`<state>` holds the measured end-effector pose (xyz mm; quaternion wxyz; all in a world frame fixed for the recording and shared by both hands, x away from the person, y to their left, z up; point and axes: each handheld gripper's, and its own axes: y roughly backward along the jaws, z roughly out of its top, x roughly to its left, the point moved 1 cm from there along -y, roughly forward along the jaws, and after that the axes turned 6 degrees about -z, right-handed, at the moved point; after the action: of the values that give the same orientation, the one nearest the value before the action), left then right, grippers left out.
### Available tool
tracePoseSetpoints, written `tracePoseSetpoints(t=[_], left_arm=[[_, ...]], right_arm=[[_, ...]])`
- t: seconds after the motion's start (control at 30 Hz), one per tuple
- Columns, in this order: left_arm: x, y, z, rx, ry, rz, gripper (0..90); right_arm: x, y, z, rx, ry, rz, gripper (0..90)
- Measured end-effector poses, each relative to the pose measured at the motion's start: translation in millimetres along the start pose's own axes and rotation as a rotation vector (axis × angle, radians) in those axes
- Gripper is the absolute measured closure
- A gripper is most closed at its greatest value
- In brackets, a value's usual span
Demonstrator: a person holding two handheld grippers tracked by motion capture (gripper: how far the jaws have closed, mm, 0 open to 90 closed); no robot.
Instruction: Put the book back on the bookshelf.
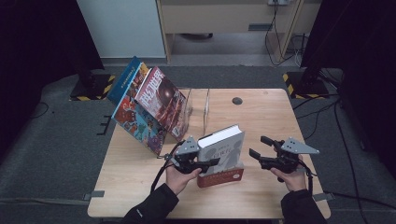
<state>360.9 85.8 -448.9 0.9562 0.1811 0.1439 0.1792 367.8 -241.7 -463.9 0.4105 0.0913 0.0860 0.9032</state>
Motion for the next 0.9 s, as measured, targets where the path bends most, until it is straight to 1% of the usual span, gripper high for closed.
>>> tracePoseSetpoints(t=[0.03,0.07,0.17,0.27,0.4,0.43,0.5,0.6,0.7,0.83,0.9], left_arm=[[0.8,3.1,1.2,0.007,0.002,0.011,53.7],[1.4,4.2,1.6,0.009,0.003,0.011,53.7],[4.8,12.4,4.2,0.013,0.015,0.024,53.7],[7.7,21.0,7.6,-0.003,0.029,0.036,53.7],[10.3,37.4,16.5,-0.047,0.029,0.06,53.7],[10.6,42.6,19.1,-0.064,0.036,0.072,53.7],[11.8,49.3,22.3,-0.08,0.034,0.08,53.7],[13.7,62.8,28.8,-0.116,0.042,0.116,53.7],[17.0,77.0,35.1,-0.155,0.049,0.141,53.7],[20.0,95.3,45.0,-0.2,0.042,0.194,53.7],[22.4,101.6,48.4,-0.218,0.043,0.213,53.7]], right_arm=[[-0.5,0.0,-0.8,0.004,0.001,-0.002,24.1],[-1.1,-0.4,-1.9,0.013,0.004,-0.007,24.1],[-1.9,-1.1,-2.8,0.018,0.005,-0.011,24.2],[-2.6,-1.4,-3.9,0.022,0.007,-0.015,24.2],[-4.4,-1.0,-5.1,0.024,0.005,-0.028,24.3],[-4.9,-0.7,-5.3,0.026,0.004,-0.03,24.3],[-5.8,-0.3,-5.6,0.025,0.003,-0.035,24.4],[-6.4,-0.1,-5.9,0.026,0.004,-0.038,24.5],[-7.2,-0.2,-6.3,0.028,0.003,-0.044,24.5],[-7.8,-0.9,-7.6,0.035,0.002,-0.049,24.5],[-7.8,-1.2,-7.8,0.036,0.007,-0.052,24.5]])
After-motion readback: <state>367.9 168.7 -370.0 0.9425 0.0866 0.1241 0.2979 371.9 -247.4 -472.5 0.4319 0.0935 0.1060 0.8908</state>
